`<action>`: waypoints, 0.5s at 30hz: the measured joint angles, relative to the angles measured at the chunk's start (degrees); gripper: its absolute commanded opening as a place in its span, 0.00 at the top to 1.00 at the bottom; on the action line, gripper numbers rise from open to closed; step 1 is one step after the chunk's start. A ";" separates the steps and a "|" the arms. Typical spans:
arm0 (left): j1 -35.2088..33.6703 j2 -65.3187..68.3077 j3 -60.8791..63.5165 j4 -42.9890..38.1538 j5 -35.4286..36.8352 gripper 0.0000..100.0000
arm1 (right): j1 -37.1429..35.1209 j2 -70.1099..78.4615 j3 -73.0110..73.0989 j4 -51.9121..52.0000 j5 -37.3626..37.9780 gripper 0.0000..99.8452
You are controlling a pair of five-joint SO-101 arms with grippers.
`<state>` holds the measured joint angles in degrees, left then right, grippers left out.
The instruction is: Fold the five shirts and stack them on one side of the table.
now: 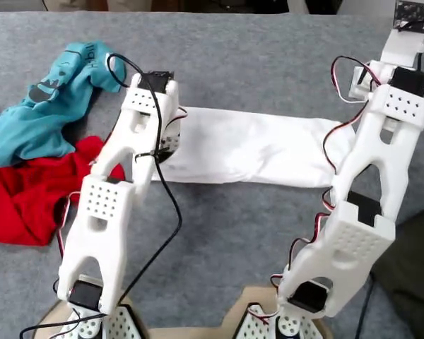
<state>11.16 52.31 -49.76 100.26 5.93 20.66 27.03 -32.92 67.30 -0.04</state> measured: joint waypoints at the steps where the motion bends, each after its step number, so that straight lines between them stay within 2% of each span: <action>1: 0.00 -1.85 2.37 0.00 0.00 0.98 | 0.00 0.00 0.00 0.00 0.00 0.97; 8: -0.79 -9.05 18.37 -0.44 -1.58 0.98 | 0.09 0.00 0.00 0.00 0.00 0.97; 12: -3.69 -12.31 20.31 -4.04 -1.49 0.98 | 0.09 0.00 0.00 0.00 0.00 0.97; 15: -3.69 -16.44 19.34 -7.38 -1.49 0.98 | -1.05 0.00 0.00 0.53 2.99 0.97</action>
<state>7.47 35.87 -30.42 92.88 4.44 19.60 27.03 -32.92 67.82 2.95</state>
